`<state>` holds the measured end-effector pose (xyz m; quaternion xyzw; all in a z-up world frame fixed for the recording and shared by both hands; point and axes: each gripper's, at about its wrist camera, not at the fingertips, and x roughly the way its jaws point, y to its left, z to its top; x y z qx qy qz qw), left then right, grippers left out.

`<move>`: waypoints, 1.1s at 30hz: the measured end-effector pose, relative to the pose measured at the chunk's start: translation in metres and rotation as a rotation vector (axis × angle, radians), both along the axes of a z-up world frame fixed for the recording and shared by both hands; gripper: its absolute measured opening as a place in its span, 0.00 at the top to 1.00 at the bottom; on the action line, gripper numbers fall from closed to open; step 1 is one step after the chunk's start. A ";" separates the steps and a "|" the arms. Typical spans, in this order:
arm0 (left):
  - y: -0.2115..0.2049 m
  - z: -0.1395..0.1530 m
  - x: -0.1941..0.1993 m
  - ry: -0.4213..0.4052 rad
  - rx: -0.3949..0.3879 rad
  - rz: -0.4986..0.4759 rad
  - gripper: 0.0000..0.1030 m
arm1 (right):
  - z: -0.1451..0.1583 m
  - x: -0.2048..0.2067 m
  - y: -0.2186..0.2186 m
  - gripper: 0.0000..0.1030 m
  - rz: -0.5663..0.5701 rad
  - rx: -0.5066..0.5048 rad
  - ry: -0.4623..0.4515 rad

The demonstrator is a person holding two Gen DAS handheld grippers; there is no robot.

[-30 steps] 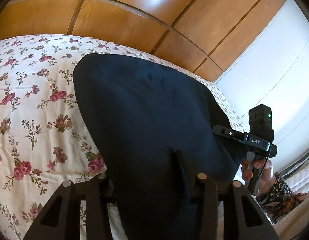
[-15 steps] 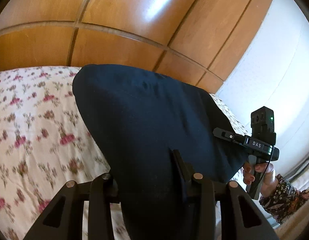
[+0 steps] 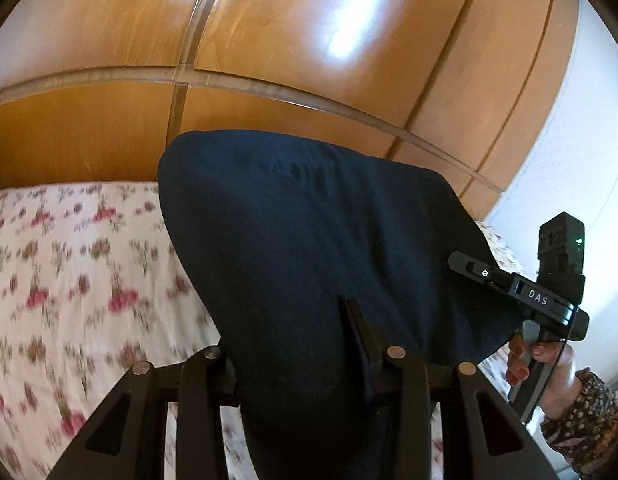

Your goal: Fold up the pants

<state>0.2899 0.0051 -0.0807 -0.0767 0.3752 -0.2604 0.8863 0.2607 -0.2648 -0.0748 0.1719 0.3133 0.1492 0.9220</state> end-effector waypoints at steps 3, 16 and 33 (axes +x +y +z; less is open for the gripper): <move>-0.005 -0.003 0.018 -0.007 0.021 0.008 0.61 | -0.005 0.021 -0.002 0.51 -0.024 0.012 0.006; 0.005 -0.052 0.061 -0.010 0.026 0.023 0.54 | -0.059 0.062 -0.022 0.44 -0.090 0.097 0.070; 0.013 -0.051 0.012 -0.065 0.064 0.196 0.40 | -0.035 0.024 0.010 0.22 -0.206 -0.236 0.032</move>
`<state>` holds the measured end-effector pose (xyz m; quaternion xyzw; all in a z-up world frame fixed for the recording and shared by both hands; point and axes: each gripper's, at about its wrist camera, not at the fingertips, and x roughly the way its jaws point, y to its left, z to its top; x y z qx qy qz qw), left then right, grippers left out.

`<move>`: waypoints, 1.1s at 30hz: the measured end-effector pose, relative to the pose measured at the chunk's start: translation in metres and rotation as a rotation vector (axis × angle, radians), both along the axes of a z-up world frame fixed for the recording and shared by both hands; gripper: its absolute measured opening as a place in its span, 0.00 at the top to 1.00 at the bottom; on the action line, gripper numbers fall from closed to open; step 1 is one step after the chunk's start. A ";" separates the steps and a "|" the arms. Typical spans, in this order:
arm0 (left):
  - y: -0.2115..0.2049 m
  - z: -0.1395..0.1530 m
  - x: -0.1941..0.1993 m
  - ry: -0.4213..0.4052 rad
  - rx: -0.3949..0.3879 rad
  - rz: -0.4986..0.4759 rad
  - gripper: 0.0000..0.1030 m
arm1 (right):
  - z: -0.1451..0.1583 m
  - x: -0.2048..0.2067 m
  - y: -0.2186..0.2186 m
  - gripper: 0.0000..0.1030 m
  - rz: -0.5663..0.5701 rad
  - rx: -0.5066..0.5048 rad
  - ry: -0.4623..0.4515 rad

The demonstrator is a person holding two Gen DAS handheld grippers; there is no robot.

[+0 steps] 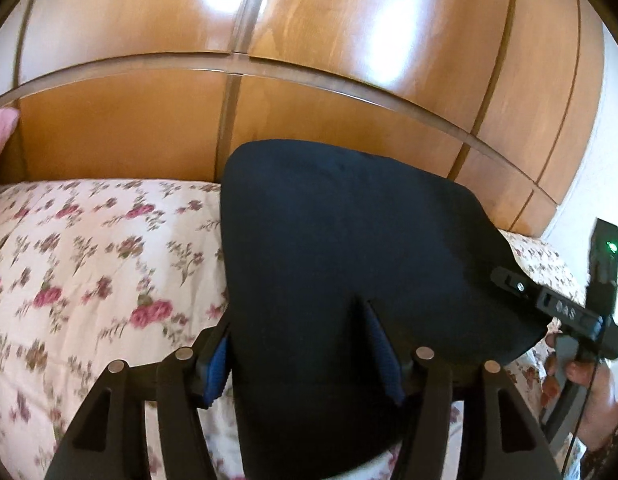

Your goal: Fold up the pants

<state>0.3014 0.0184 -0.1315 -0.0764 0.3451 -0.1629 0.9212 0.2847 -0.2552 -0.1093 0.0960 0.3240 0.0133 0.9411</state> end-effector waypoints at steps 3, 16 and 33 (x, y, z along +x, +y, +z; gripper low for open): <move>0.002 0.000 -0.012 -0.010 -0.002 0.027 0.40 | 0.003 -0.019 0.011 0.22 0.011 -0.059 -0.005; -0.014 0.007 -0.079 -0.046 0.187 0.084 0.40 | 0.001 -0.083 0.032 0.17 -0.058 -0.051 0.025; -0.023 -0.016 -0.166 0.026 0.208 0.164 0.40 | -0.008 -0.157 0.093 0.02 -0.013 -0.236 0.001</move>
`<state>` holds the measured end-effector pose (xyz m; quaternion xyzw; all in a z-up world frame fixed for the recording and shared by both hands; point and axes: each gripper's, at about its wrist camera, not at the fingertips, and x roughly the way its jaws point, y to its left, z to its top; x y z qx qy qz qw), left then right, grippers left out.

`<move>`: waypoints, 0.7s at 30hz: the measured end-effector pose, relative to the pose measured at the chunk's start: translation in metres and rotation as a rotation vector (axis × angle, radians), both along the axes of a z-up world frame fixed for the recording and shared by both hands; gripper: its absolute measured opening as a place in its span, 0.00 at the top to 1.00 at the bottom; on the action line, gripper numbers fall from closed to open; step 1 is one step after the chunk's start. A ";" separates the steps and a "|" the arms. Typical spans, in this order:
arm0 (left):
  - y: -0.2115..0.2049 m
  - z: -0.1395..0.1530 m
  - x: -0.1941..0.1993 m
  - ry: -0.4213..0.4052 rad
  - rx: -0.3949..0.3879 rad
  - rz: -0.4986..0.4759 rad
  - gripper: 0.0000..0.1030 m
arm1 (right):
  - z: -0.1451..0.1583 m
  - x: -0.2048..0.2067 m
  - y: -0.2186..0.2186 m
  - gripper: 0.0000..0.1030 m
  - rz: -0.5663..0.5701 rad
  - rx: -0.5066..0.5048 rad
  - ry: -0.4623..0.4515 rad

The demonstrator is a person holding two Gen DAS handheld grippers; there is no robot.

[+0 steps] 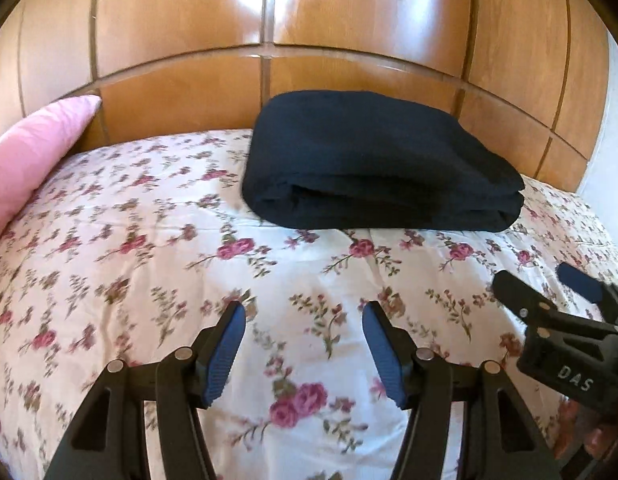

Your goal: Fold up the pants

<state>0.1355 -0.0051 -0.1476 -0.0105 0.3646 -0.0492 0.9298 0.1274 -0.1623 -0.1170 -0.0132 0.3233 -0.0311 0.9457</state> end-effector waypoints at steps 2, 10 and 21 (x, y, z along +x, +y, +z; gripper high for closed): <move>0.002 0.002 -0.002 -0.015 0.001 0.009 0.40 | 0.003 -0.008 0.002 0.01 -0.001 -0.011 -0.027; 0.003 0.011 -0.028 -0.118 0.024 0.017 0.40 | 0.000 -0.030 -0.001 0.00 -0.041 0.020 -0.051; -0.004 0.019 -0.050 -0.207 0.061 0.033 0.39 | 0.003 -0.047 0.000 0.00 -0.064 0.000 -0.124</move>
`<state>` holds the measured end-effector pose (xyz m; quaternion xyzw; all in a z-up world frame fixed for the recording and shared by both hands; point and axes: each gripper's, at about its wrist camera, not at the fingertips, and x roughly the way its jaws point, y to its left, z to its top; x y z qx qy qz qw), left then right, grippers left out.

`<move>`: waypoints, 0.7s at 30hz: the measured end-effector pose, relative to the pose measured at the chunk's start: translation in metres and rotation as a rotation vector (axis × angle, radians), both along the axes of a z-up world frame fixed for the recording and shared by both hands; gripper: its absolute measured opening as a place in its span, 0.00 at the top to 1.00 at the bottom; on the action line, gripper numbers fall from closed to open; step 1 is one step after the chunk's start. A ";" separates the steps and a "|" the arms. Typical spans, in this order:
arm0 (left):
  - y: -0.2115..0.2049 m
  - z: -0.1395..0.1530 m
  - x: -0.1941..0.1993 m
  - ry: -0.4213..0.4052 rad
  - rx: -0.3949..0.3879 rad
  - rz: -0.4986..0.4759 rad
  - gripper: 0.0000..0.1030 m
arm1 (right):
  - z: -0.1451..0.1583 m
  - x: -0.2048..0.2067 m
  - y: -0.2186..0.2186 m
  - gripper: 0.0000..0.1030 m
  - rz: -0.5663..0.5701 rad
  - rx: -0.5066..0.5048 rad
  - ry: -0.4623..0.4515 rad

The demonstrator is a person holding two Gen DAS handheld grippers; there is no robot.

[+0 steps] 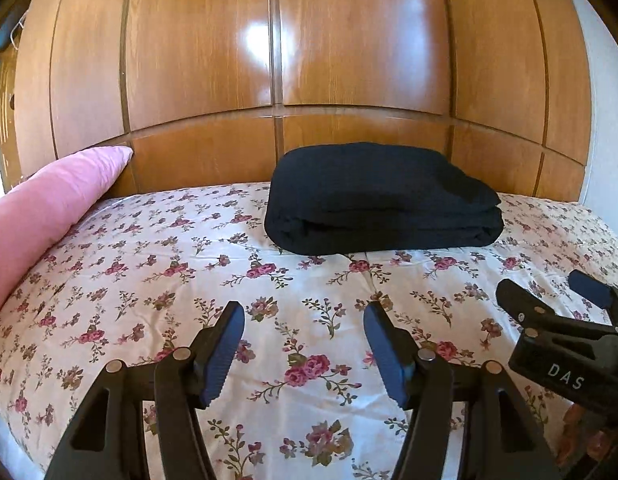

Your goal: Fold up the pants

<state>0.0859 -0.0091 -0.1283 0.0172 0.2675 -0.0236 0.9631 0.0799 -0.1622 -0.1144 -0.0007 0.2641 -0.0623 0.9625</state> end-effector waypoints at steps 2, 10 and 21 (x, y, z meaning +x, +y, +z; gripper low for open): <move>0.003 0.000 -0.001 -0.002 -0.010 0.006 0.39 | 0.001 -0.001 0.000 0.00 -0.009 -0.005 -0.007; 0.014 0.002 0.000 -0.001 -0.074 0.039 0.39 | 0.005 -0.005 0.003 0.00 -0.024 -0.013 -0.025; 0.011 0.002 -0.001 -0.012 -0.031 0.051 0.39 | 0.008 -0.008 0.003 0.00 -0.030 -0.008 -0.038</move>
